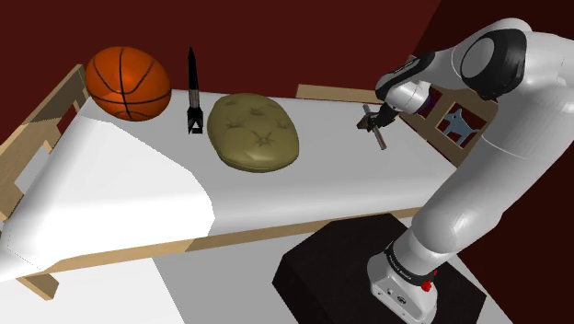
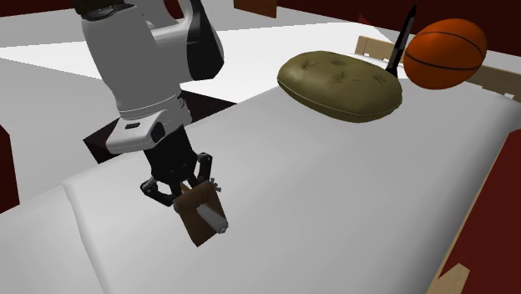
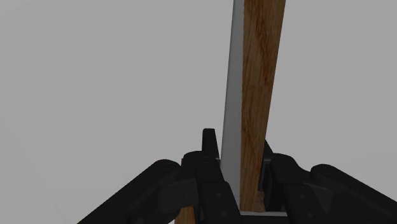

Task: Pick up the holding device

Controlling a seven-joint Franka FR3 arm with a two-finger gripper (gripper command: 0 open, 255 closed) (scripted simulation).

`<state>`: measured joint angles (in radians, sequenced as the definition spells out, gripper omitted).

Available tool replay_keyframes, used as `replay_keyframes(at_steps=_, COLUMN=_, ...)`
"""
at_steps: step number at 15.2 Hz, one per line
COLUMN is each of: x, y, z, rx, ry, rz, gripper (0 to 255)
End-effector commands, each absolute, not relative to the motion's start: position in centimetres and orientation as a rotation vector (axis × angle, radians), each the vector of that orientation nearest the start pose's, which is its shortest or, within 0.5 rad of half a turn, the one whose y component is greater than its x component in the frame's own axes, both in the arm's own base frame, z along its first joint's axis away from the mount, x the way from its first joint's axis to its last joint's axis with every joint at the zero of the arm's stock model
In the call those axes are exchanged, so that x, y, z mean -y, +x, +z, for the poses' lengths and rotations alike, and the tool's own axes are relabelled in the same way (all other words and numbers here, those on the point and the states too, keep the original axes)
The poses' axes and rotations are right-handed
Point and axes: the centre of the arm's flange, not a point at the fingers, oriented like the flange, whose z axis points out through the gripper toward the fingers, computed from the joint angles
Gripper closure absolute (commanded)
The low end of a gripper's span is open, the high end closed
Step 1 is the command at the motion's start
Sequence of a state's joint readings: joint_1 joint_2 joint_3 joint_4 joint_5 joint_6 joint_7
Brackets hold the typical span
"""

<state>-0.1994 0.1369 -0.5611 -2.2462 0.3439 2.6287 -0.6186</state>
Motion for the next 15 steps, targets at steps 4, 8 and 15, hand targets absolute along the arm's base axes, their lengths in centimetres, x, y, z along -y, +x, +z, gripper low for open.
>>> replay_keyframes(at_steps=4, x=38.9, y=40.2, z=34.7, rx=-0.639, ry=-3.109, rz=-0.473, gripper=255)
replay_keyframes(at_steps=8, x=38.9, y=40.2, z=36.8, rx=-0.639, ry=-3.109, rz=-0.473, gripper=255)
replay_keyframes(at_steps=15, x=38.9, y=40.2, z=40.5, rx=-0.639, ry=-3.109, rz=-0.473, gripper=255)
